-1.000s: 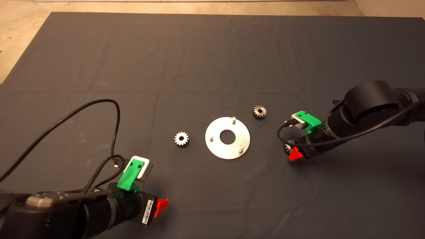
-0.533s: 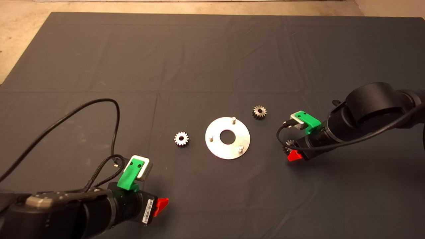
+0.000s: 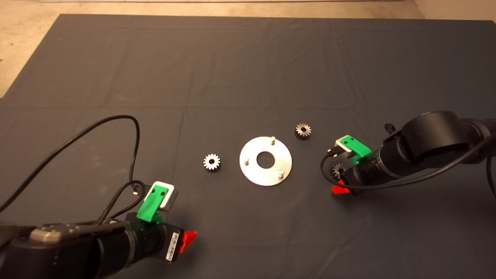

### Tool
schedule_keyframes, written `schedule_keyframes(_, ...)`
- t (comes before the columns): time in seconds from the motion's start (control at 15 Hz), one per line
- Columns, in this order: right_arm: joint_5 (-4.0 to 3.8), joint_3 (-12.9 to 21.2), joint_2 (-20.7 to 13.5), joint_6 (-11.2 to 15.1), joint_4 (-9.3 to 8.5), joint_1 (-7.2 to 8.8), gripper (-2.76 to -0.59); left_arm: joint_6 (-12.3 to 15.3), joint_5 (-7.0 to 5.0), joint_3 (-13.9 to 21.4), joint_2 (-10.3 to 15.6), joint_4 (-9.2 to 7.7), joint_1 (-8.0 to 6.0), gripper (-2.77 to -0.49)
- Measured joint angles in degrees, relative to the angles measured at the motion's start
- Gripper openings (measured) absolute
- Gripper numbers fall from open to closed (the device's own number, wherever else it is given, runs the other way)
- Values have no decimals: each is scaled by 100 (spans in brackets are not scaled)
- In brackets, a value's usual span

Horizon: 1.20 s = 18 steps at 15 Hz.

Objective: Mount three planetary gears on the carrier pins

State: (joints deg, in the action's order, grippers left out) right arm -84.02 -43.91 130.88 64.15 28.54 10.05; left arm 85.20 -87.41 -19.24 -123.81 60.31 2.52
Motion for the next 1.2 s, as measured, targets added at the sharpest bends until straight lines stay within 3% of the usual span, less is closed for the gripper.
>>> schedule_keyframes(0.27, 1, -10, -5, -4, 161, -24, -131, 0, 0, 0, 0, 2, 0, -104)
schedule_keyframes(0.87, 1, -148, -6, -21, 232, 1, -131, 0, 0, 0, 0, 79, 0, -104)
schedule_keyframes(1.2, 0, -149, -6, -15, 500, 1, -131, 0, 0, 0, 3, 83, 0, -104)
